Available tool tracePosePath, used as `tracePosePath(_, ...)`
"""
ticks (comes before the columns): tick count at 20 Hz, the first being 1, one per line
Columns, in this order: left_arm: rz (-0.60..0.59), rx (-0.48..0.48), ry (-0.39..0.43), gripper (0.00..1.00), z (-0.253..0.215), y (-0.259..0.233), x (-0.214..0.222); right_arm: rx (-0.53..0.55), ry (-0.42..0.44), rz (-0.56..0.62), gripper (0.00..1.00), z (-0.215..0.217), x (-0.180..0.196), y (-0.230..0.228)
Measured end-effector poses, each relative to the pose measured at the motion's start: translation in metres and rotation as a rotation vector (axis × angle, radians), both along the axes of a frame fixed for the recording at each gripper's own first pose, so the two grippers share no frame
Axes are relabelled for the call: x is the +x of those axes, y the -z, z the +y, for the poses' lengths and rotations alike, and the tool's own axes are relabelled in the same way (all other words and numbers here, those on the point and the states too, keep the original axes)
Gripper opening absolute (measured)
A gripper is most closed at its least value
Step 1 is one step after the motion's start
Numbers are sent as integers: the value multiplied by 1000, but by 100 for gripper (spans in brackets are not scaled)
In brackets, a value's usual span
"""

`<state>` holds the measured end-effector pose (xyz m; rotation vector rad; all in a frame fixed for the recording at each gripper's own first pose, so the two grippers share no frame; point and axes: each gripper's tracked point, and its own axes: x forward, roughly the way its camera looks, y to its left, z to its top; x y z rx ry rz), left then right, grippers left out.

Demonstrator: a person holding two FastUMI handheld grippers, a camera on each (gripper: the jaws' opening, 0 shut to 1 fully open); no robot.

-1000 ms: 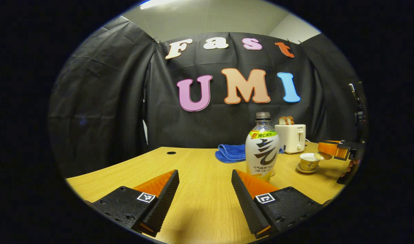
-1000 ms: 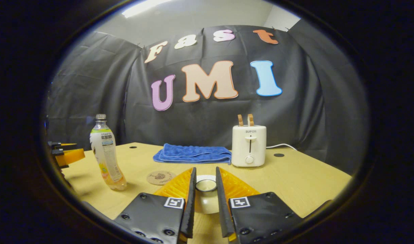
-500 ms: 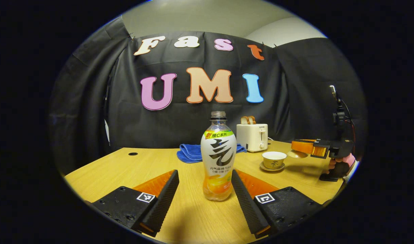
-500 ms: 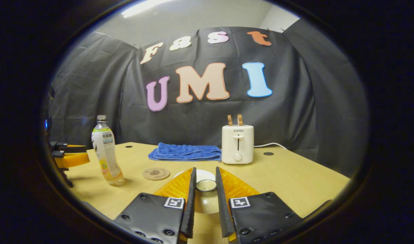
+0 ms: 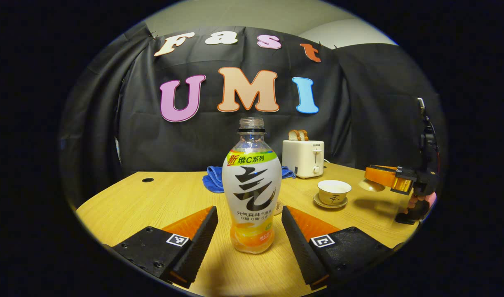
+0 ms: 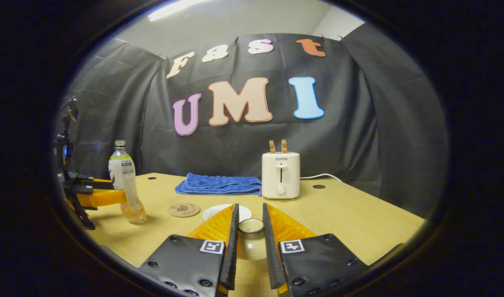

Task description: Open the teacup lid with one hand, grasp the water bottle and pour water into the teacup with the other hand; after pouring, place the water bottle on the coaster and then close the teacup lid.

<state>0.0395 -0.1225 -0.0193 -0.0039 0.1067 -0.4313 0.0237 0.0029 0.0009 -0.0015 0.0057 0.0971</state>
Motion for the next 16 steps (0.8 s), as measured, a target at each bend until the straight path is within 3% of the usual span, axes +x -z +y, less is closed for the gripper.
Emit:
tracePosePath(2,12,10,-9,91,-6,3,12,-1,0,1,34,0,0,0)
tracePosePath(5,10,25,-19,77,-13,2,23,0,0,1,34,0,0,1)
tracePosePath(8,21,29,-34,74,-15,5,28,0,0,3,34,0,1,0)
tracePosePath(13,21,48,-43,59,-19,6,28,-1,4,1,34,-2,1,1)
tracePosePath(16,3,164,-46,55,-24,7,30,-2,37,0,34,-13,1,0)
